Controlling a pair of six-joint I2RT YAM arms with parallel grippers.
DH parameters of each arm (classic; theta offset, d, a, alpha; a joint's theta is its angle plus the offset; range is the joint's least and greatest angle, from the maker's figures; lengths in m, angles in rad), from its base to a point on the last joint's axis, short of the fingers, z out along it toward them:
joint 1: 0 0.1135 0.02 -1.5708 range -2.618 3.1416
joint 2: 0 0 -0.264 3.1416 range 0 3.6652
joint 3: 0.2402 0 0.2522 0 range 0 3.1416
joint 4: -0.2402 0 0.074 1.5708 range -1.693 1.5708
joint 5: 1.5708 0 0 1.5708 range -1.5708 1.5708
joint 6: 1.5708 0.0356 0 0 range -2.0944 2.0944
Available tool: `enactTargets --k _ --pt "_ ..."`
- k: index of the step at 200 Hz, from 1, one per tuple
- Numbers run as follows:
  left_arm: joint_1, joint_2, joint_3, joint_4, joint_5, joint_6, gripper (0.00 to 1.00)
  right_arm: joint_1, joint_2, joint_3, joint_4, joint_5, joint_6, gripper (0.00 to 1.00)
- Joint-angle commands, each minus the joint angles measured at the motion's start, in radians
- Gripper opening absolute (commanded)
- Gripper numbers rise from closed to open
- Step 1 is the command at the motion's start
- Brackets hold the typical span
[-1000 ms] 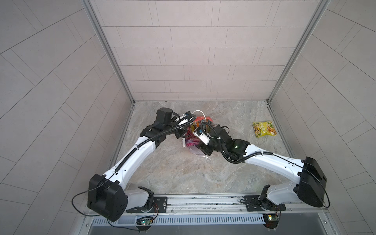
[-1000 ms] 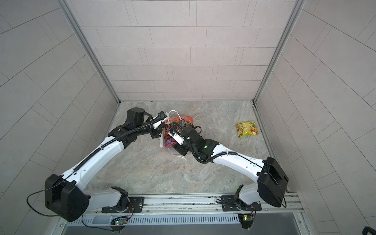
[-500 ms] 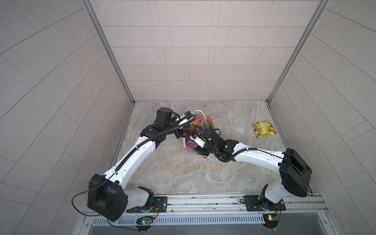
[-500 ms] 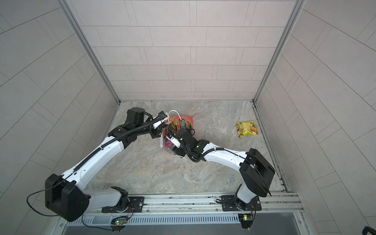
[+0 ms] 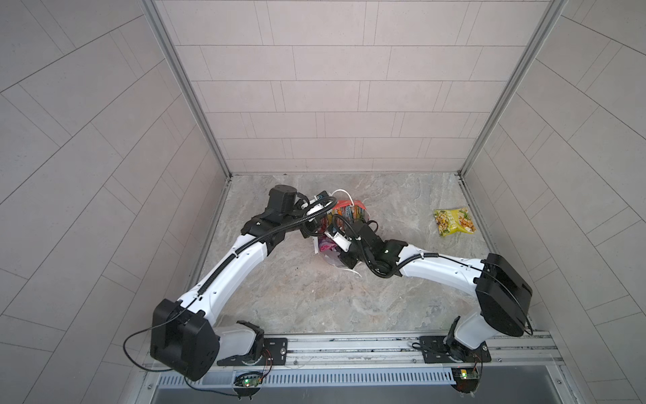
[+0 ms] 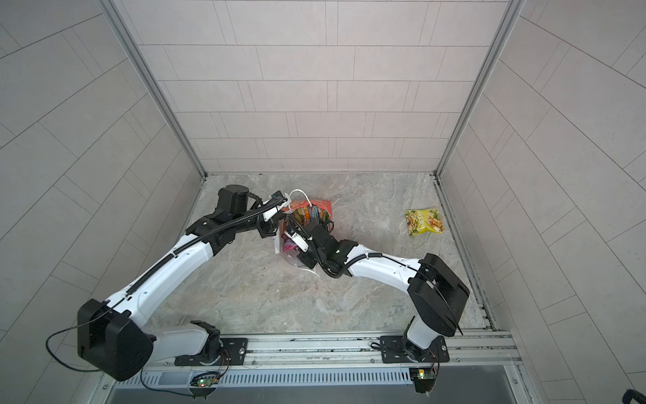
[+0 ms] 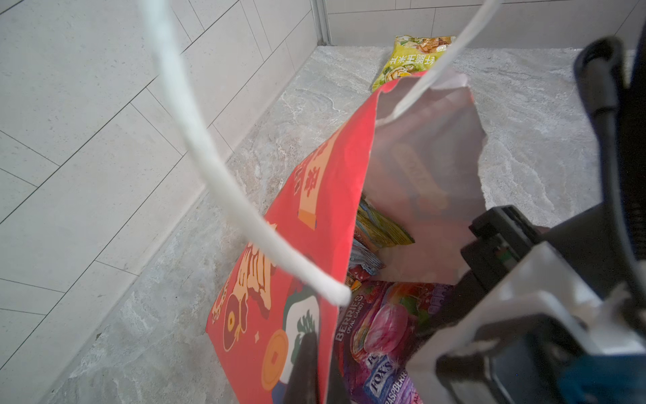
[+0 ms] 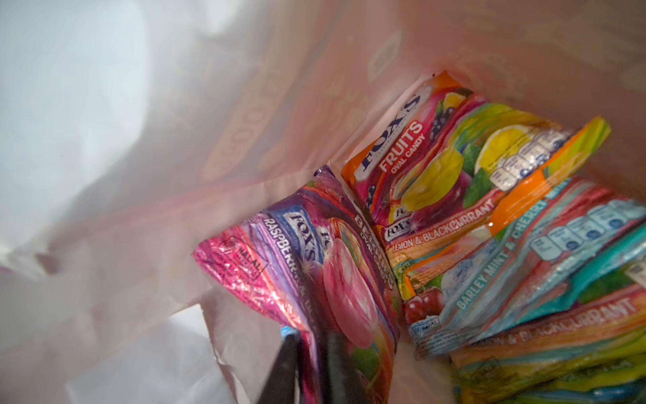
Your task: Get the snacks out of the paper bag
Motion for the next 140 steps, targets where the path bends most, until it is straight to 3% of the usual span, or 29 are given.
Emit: enactTargets --k 1,14,32,101,140 --pt "-0.008 -0.031 0.002 0.047 0.044 -0.009 0.00 0.005 0.006 0.028 -0.012 -0.004 -0.015 0.36" --pt "-0.008 -0.030 0.004 0.046 0.043 -0.008 0.00 0.004 0.020 0.030 -0.001 -0.009 -0.013 0.46" --pt "-0.008 -0.030 0.005 0.047 0.043 -0.010 0.00 0.005 0.036 0.029 0.035 0.013 0.003 0.48" --pt "-0.008 -0.031 0.002 0.045 0.033 -0.009 0.00 0.006 0.044 0.058 0.022 0.027 0.011 0.11" --pt "-0.008 -0.026 0.002 0.048 0.030 -0.008 0.00 0.007 -0.026 0.051 -0.005 -0.006 0.014 0.00"
